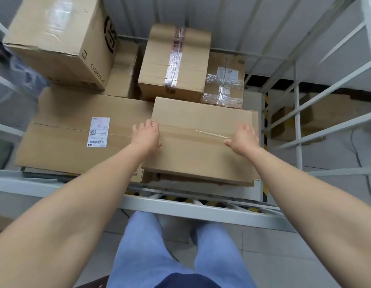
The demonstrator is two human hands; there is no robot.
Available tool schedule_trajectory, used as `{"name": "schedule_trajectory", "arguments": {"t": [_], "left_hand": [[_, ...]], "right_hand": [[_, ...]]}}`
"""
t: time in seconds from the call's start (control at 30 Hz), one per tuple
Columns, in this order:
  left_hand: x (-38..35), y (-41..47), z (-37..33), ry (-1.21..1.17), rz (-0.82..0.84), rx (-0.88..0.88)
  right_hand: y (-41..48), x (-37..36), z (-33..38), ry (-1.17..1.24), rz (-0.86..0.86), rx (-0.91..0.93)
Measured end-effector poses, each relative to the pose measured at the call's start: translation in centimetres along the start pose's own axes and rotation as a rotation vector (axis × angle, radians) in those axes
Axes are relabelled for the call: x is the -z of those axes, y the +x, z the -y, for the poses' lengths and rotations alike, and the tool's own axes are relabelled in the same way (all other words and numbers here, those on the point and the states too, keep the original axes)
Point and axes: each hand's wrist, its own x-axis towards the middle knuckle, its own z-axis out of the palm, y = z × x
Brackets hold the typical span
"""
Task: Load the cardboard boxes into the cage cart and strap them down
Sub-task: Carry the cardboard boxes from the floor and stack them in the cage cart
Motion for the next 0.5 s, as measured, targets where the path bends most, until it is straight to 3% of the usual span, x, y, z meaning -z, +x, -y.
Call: {"name": "schedule_trajectory", "arguments": {"t": [0.1,0.23,0.5], "left_hand": [[-1.2,1.2,0.2,-0.267,0.071,0.1],[-1.1,2.5,-0.2,-0.987,0.193,0.385],[1.3,2.0,2.6,-1.14,0.212,0.461]], "right_hand": [[1.2,-1.4,-0.9,0.178,0.051,-0.145],[2.8,-2.0,-1.7,0.446,0.112,-0.359],[1.6,1.2,2.0,0.515,0.062,-0.406]]}}
